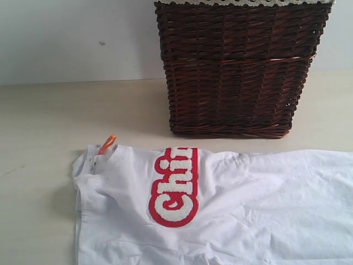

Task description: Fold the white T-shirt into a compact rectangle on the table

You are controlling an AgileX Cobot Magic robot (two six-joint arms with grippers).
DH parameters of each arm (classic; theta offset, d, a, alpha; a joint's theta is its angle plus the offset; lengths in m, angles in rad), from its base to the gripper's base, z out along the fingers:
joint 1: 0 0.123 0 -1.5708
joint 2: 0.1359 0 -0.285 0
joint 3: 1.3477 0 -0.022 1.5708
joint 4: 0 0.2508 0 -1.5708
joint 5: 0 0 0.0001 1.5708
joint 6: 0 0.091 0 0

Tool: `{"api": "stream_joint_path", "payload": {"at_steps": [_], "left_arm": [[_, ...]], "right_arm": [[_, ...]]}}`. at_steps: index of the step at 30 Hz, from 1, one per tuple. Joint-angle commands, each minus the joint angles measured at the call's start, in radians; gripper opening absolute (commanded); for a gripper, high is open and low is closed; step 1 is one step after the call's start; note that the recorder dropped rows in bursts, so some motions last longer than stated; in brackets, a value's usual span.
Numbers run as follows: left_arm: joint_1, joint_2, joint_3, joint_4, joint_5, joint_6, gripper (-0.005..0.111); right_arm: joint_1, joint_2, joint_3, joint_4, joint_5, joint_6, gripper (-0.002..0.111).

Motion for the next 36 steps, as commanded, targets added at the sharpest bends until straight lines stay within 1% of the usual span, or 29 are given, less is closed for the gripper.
{"api": "stream_joint_path", "payload": {"at_steps": [1, 3, 4, 7, 10, 12, 14, 15, 18, 19, 21, 22, 24, 26, 27, 30, 33, 36], "left_arm": [[0.002, -0.007, -0.001, -0.004, -0.006, -0.007, 0.000], [0.002, -0.007, -0.001, -0.004, -0.006, -0.007, 0.000], [0.002, -0.007, -0.001, -0.004, -0.006, -0.007, 0.000], [0.002, -0.007, -0.001, -0.004, -0.006, -0.007, 0.000], [0.002, -0.007, -0.001, -0.004, -0.006, -0.007, 0.000], [0.002, -0.007, -0.001, -0.004, -0.006, -0.007, 0.000], [0.002, -0.007, -0.001, -0.004, -0.006, -0.007, 0.000], [0.002, -0.007, -0.001, -0.004, -0.006, -0.007, 0.000], [0.002, -0.007, -0.001, -0.004, -0.006, -0.007, 0.000], [0.002, -0.007, -0.001, -0.004, -0.006, -0.007, 0.000], [0.002, -0.007, -0.001, -0.004, -0.006, -0.007, 0.000], [0.002, -0.007, -0.001, -0.004, -0.006, -0.007, 0.000], [0.002, -0.007, -0.001, -0.004, -0.006, -0.007, 0.000], [0.002, -0.007, -0.001, -0.004, -0.006, -0.007, 0.000], [0.002, -0.007, -0.001, -0.004, -0.006, -0.007, 0.000], [0.002, -0.007, -0.001, -0.004, -0.005, -0.007, 0.000], [0.002, -0.007, -0.001, -0.004, -0.005, -0.007, 0.000], [0.002, -0.007, -0.001, -0.004, -0.005, -0.007, 0.000]], "right_arm": [[0.159, -0.209, 0.096, 0.010, -0.034, 0.017, 0.000], [0.230, -0.333, 0.140, 0.010, -0.096, 0.013, 0.000], [0.249, -0.392, 0.153, -0.004, -0.116, 0.003, 0.000], [0.258, -0.545, 0.190, -0.080, -0.209, -0.004, 0.001], [0.258, -0.669, 0.232, -0.152, -0.290, 0.022, 0.007], [0.258, -0.732, 0.262, -0.216, -0.267, 0.031, 0.013], [0.258, -0.789, 0.284, -0.324, -0.172, 0.053, 0.019], [0.258, -0.811, 0.292, -0.366, -0.088, 0.092, 0.021], [0.258, -0.865, 0.294, -0.490, 0.165, 0.238, 0.027], [0.258, -0.880, 0.294, -0.532, 0.219, 0.309, 0.027], [0.258, -0.899, 0.294, -0.660, 0.267, 0.513, 0.027], [0.258, -0.907, 0.294, -0.719, 0.293, 0.570, 0.027], [0.258, -0.921, 0.294, -0.789, 0.282, 0.573, 0.027], [0.258, -0.923, 0.294, -0.889, 0.234, 0.659, 0.027], [0.258, -0.923, 0.294, -0.956, 0.201, 0.746, 0.027], [0.256, -0.927, 0.294, -1.078, 0.149, 0.939, 0.027], [0.256, -0.945, 0.294, -1.221, 0.103, 1.188, 0.027], [0.256, -0.998, 0.311, -1.383, 0.057, 1.421, 0.023]]}}
